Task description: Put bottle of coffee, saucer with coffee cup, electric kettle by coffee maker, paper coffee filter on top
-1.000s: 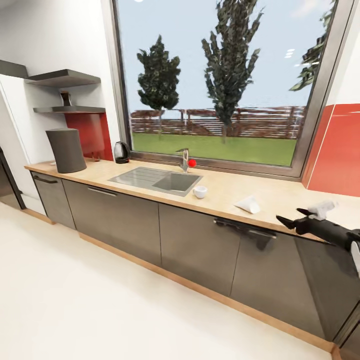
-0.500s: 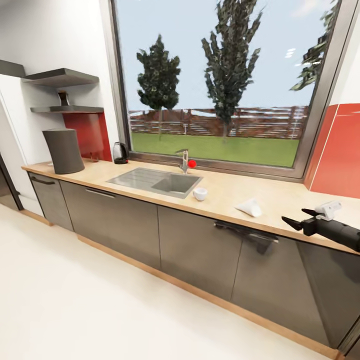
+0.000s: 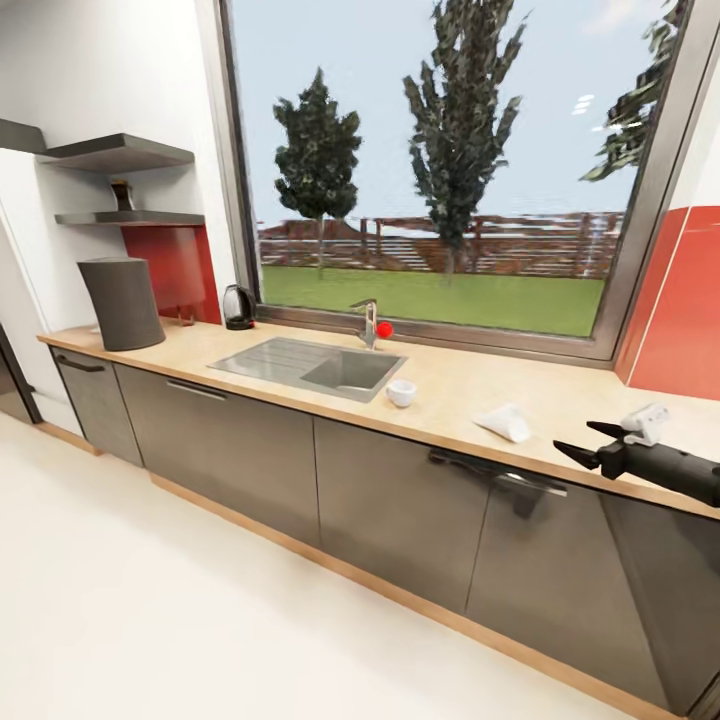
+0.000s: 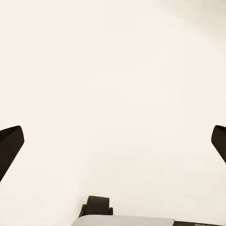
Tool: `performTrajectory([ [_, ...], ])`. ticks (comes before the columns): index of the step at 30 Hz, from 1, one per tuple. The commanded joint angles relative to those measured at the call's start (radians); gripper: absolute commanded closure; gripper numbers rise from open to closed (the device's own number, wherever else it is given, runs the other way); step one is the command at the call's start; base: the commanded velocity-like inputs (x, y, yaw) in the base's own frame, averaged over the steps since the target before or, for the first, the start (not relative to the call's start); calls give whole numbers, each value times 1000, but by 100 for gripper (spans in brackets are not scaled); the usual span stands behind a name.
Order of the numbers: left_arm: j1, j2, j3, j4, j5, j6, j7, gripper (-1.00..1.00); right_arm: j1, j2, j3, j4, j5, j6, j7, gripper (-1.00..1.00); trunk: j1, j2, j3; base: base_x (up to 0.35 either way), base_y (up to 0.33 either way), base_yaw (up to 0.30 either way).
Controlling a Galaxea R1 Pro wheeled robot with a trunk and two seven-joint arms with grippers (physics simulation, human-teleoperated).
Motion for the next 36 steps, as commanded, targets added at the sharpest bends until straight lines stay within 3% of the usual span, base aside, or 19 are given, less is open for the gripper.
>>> performTrajectory([
  [1,0,0,-2,-1,10,-1,1,-100,-1,0,-1,0,0,8,6,-100,0,-1,-1,42,0,0],
  [36,0,0,-1,-1,10,-1,1,-100,8,3,-3,7,-3,7,9,-100,0,-1,-1,76,11,0],
])
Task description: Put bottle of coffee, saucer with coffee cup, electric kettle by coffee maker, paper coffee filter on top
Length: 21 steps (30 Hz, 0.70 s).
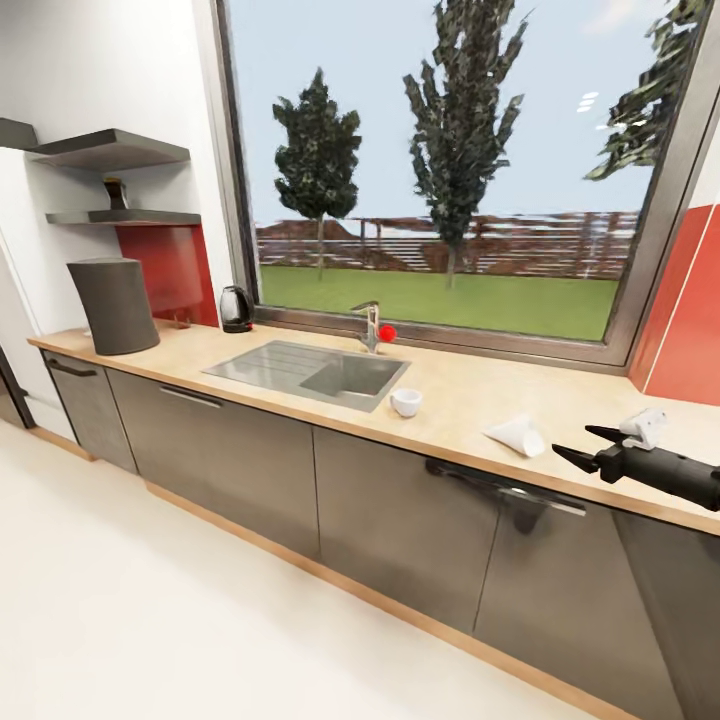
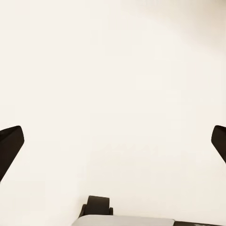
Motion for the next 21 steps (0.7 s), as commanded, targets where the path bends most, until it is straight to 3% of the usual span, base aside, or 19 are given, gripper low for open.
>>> performTrajectory([
  [1,0,0,-2,-1,10,-1,1,-100,-1,0,-1,0,0,8,5,-100,0,0,-1,190,8,0],
  [12,0,0,-3,-4,11,-1,1,-100,-1,3,-5,40,-9,8,4,-100,0,0,-1,77,2,0],
  [21,0,-1,-8,-6,10,-2,1,-100,1,11,-7,46,-10,11,51,-100,0,0,-1,3,0,0],
])
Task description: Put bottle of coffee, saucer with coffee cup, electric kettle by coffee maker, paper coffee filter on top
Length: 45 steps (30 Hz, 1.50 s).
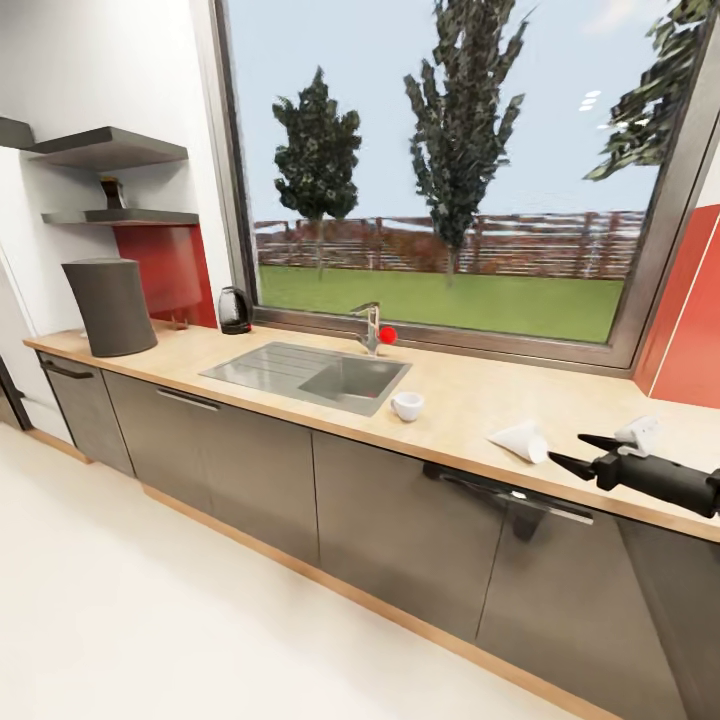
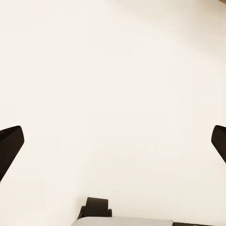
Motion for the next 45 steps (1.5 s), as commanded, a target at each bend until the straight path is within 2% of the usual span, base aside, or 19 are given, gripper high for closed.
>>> performTrajectory([
  [1,0,0,-2,-2,10,-1,1,-100,-1,1,-2,-1,-2,9,8,-100,0,-1,-1,0,0,0],
  [5,0,1,-2,-1,10,0,1,-100,-1,11,-1,0,-3,10,20,-100,0,-1,-1,0,0,0],
  [6,0,1,-2,-1,10,0,1,-100,-1,24,-2,-1,-3,10,24,-100,0,-1,-1,0,0,0],
  [10,0,1,-2,-1,10,0,1,-100,-1,33,-2,0,-1,9,25,-100,15,-29,-13,0,0,0],
  [13,0,0,-2,-1,10,0,1,-100,-1,39,-2,1,-1,9,25,-100,15,-29,-13,0,0,0],
  [17,0,0,-3,-1,10,0,1,-100,-1,41,-1,1,-1,8,23,-100,15,-29,-13,0,0,0],
  [21,0,0,-3,-2,10,0,1,-100,-1,41,-2,1,0,8,20,-100,31,-57,-26,0,0,0],
  [26,0,0,-3,-2,10,0,1,-100,-1,41,-2,1,2,7,16,-100,31,-57,-26,0,0,0],
  [32,0,0,-3,-2,10,0,1,-100,-1,41,-2,1,3,5,-41,-100,50,-92,-42,0,0,0],
  [36,0,0,-3,-2,10,0,1,-100,-1,41,-2,1,4,5,-76,-100,50,-92,-42,0,0,0],
  [41,0,0,-3,-2,10,0,1,-100,-1,41,-2,1,4,5,-81,-100,69,-127,-57,0,0,0],
  [45,0,0,-3,-3,10,0,1,-100,-1,41,-2,1,4,5,-83,-100,69,-127,-57,0,0,0],
])
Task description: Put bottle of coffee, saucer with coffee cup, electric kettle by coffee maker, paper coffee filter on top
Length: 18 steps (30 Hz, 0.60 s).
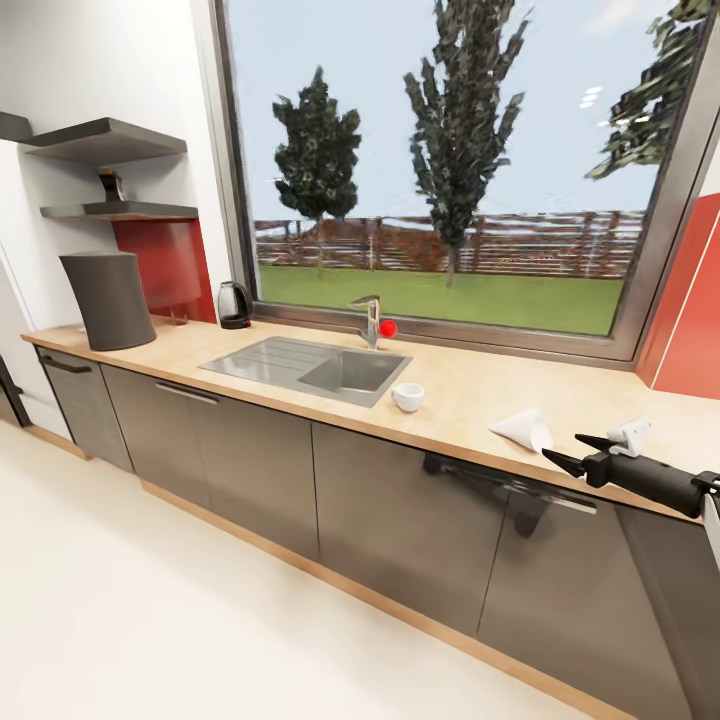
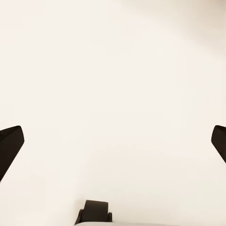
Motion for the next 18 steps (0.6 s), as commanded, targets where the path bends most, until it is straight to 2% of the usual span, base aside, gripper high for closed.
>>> performTrajectory([
  [1,0,0,-2,-1,10,-1,1,-100,-1,0,-1,0,-1,8,4,-100,0,-1,-1,0,0,0],
  [6,0,0,-2,-1,10,-1,1,-100,-1,0,-1,1,-1,9,5,-100,0,-1,-1,20,0,0],
  [11,0,0,-1,-1,10,-1,1,-100,-1,0,-1,2,-2,9,5,-100,0,-1,-1,161,0,0],
  [18,0,0,-1,0,10,-1,1,-100,-1,0,-1,4,-2,10,5,-100,0,-1,-1,64,-8,0],
])
